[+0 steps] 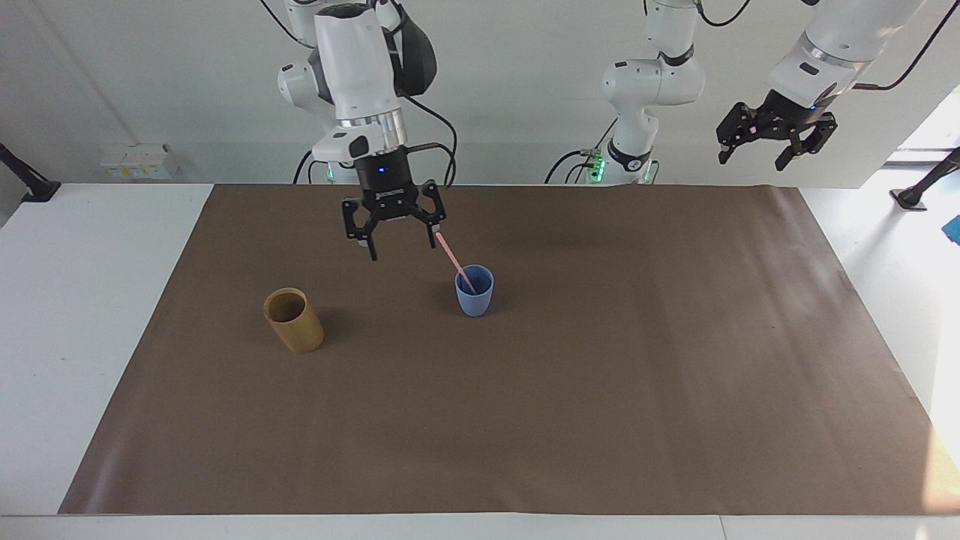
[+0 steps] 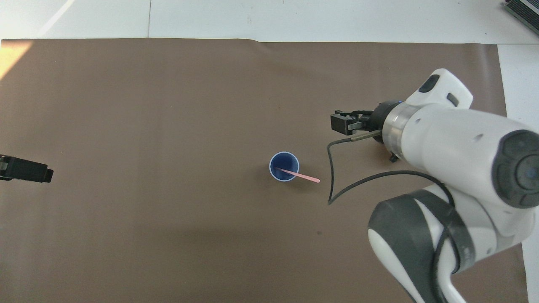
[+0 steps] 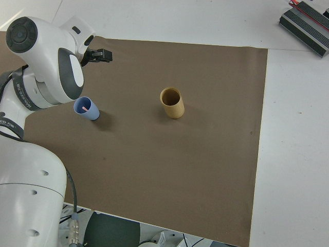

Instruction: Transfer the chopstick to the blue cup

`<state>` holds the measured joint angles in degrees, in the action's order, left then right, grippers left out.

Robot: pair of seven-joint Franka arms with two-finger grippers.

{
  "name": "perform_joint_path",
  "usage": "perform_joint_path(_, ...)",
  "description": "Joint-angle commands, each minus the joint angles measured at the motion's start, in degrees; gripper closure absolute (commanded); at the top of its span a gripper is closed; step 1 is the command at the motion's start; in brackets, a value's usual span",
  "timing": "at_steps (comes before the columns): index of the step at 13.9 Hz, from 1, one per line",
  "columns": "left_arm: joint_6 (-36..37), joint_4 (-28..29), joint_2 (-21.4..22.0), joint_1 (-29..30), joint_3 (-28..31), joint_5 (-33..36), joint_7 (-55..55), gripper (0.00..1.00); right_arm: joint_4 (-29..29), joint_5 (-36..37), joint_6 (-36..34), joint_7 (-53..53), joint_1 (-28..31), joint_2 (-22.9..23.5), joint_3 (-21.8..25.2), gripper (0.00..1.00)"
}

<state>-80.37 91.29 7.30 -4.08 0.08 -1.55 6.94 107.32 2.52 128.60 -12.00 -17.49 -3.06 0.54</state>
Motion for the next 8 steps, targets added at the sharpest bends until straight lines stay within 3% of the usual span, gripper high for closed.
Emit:
perform_joint_path(1, 0.39, -0.06, 0.53, 0.39, -0.6, -0.83, -0.7, 0.0, -5.52, 0.21, -12.09, -0.83, 5.34, -0.02, -0.62, 0.0)
perform_joint_path(6, 0.39, -0.32, 0.35, 0.83, -0.78, -1.0, -0.43, 0.0, -17.12, -2.86, -31.54, -1.19, 14.05, 3.31, -0.54, 0.0)
perform_joint_path(8, 0.39, -0.15, 0.44, 0.48, -0.69, -0.91, -0.43, 0.0, -19.07, -2.96, -34.29, -0.57, 15.91, 4.02, -0.54, 0.0)
